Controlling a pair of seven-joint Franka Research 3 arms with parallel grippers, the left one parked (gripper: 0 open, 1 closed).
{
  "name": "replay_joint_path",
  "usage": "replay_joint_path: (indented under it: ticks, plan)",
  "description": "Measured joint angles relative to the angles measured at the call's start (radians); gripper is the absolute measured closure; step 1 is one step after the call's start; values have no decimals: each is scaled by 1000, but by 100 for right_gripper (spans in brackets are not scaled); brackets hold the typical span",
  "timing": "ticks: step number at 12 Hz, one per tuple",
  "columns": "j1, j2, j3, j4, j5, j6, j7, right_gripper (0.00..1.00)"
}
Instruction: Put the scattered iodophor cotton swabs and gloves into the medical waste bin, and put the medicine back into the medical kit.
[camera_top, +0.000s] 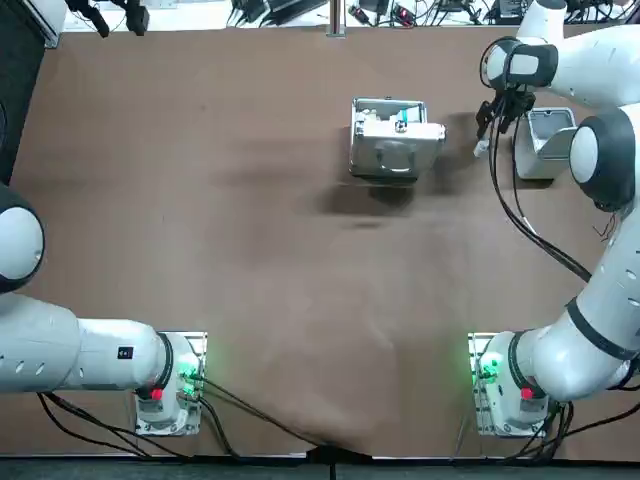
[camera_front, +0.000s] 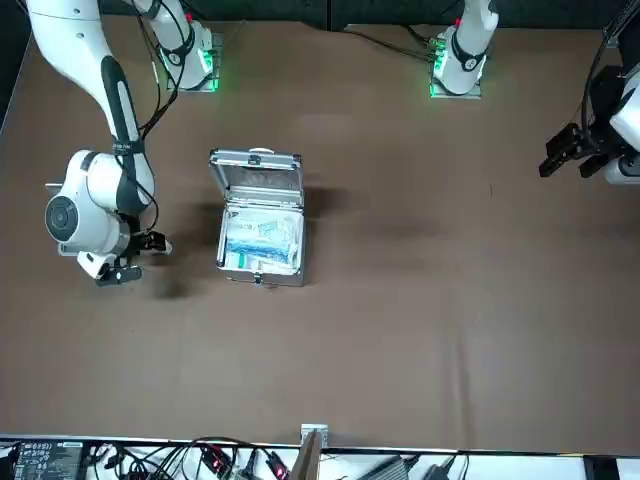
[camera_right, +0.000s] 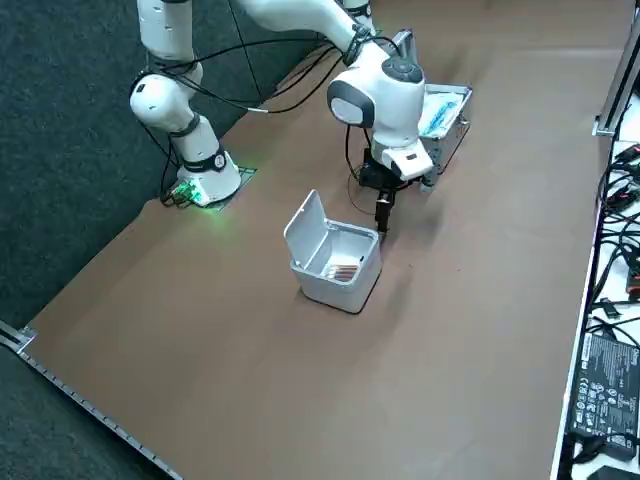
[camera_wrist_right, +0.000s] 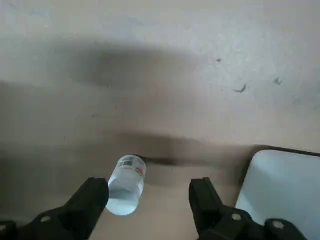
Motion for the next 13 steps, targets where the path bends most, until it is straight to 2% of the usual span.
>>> replay_joint_path:
  ticks: [9, 10, 11, 13]
  plan:
    - [3, 3, 20, -17, 14, 2, 0, 7]
    - [3, 4, 20, -20, 14, 2, 0, 15]
    - [3, 6, 20, -21, 14, 2, 0, 15]
    - [3, 10, 21, -22, 14, 2, 0, 33]
